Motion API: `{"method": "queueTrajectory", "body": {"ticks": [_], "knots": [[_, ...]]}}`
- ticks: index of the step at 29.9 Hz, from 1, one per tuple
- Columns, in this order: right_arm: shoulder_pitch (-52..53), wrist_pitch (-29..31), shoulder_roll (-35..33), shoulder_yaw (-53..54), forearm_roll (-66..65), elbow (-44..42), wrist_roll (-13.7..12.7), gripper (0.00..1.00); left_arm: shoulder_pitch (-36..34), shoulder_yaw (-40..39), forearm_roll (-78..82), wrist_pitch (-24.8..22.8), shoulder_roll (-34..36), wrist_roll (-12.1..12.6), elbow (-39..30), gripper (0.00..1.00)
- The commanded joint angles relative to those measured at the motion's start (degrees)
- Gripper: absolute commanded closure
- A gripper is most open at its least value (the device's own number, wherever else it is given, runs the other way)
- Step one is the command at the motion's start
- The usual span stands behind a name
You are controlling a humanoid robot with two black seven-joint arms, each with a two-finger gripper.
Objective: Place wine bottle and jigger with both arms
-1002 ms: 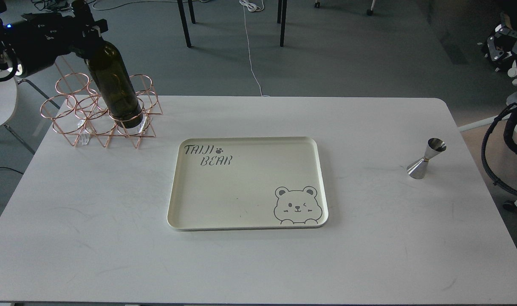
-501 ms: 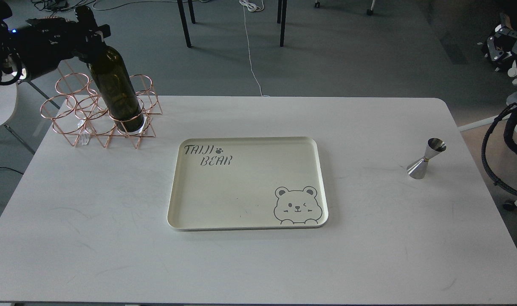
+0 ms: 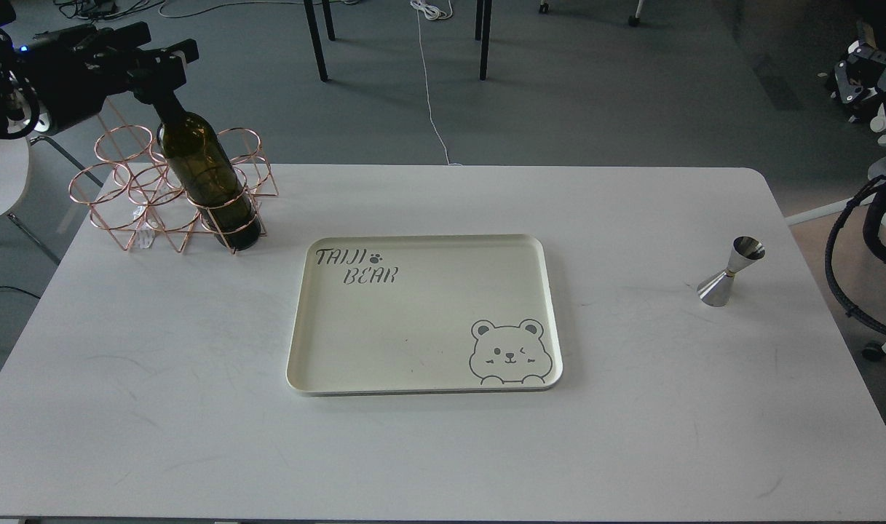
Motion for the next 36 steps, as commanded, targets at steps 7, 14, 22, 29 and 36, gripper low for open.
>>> {"method": "queueTrajectory", "body": {"ticks": [7, 14, 22, 29, 36], "knots": [[-0.1, -0.2, -0.2, 0.1, -0.1, -0.4, 0.0, 0.02, -0.1, 0.0, -40.2, -0.2, 3.0, -0.2, 1.7, 0.02], [-0.4, -0.5, -0.8, 0.9, -0.1, -0.6, 0.0, 0.02, 0.2, 0.0, -63.5, -1.9, 3.4, -0.1, 7.3, 0.02], [-1.6, 0.2, -0.2, 1.2, 0.0, -2.7, 0.0, 0.02, 2.5, 0.2, -81.1, -6.7, 0.4, -0.2, 16.4, 0.02], [-4.9, 0.3, 0.0, 1.1, 0.1, -2.8, 0.0, 0.01, 8.9, -0.1, -96.5, -19.0, -2.3, -2.7, 21.0, 0.02], [-7.6, 0.4, 0.1, 2.0, 0.7, -2.8, 0.0, 0.01, 13.6, -0.2, -106.2, -21.3, -5.9, -2.8, 23.3, 0.02]]}}
